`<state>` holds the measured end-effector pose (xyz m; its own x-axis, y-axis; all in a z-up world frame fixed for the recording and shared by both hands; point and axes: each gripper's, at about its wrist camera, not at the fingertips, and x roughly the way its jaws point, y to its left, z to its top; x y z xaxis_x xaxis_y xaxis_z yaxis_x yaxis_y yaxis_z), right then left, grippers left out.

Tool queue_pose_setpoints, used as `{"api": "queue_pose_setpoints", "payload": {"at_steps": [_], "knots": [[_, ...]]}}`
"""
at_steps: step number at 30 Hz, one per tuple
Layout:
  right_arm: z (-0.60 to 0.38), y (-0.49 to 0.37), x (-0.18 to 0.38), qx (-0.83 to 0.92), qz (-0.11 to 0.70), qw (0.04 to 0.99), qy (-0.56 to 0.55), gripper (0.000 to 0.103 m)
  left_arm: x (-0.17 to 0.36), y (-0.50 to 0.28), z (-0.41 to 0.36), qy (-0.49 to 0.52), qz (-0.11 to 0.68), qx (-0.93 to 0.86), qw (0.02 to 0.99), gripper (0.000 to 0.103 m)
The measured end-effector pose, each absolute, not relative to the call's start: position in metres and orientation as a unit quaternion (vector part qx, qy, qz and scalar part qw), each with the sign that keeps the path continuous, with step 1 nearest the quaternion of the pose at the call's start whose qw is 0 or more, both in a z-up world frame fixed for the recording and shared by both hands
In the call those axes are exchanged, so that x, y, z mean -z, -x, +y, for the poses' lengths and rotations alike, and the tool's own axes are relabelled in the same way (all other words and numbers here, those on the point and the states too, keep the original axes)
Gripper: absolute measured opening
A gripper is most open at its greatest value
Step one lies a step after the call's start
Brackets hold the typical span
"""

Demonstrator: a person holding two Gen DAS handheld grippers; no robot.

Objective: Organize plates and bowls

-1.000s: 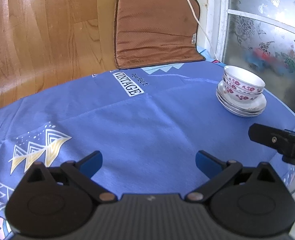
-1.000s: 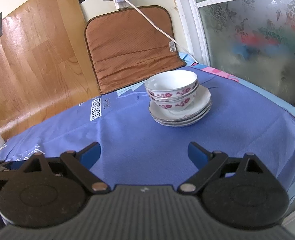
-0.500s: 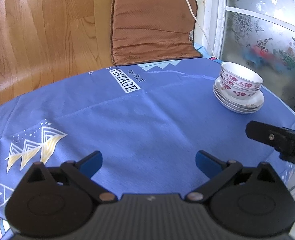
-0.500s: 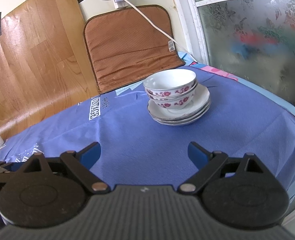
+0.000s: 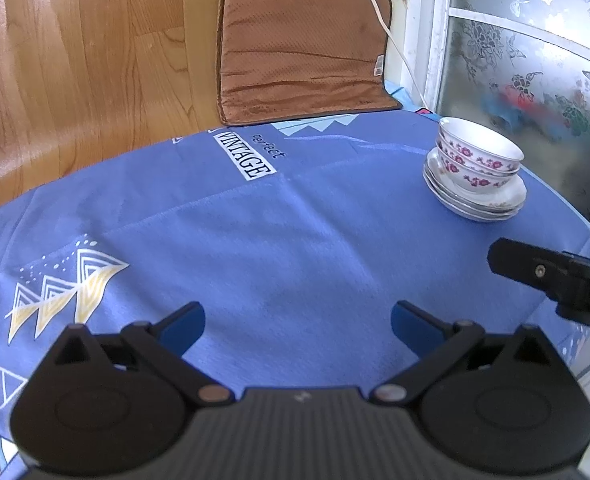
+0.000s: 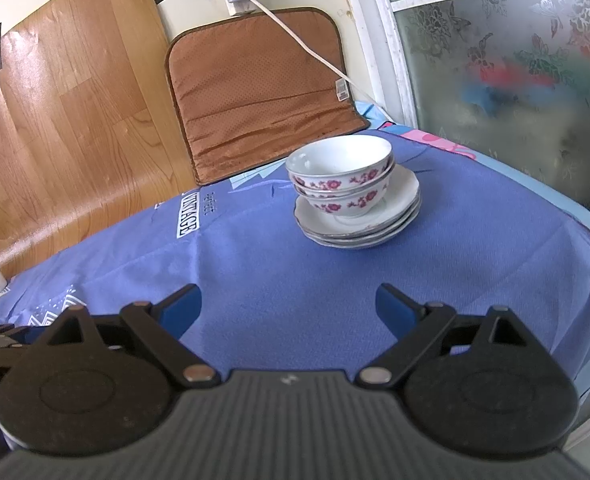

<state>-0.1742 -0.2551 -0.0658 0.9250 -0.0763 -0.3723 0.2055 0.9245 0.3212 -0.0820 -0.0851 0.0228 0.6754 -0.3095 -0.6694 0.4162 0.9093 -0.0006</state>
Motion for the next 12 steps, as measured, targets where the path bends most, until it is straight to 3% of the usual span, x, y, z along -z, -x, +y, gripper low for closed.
{"api": "queue_pose_setpoints", "payload": {"at_steps": [12], "knots": [[-0.2558,0.1747,0.0682,0.074,0.179,0.964,-0.180,0.096,-0.0244,0.0844,-0.0848,-0.068,0.338,0.217,0.913,0.103]]}}
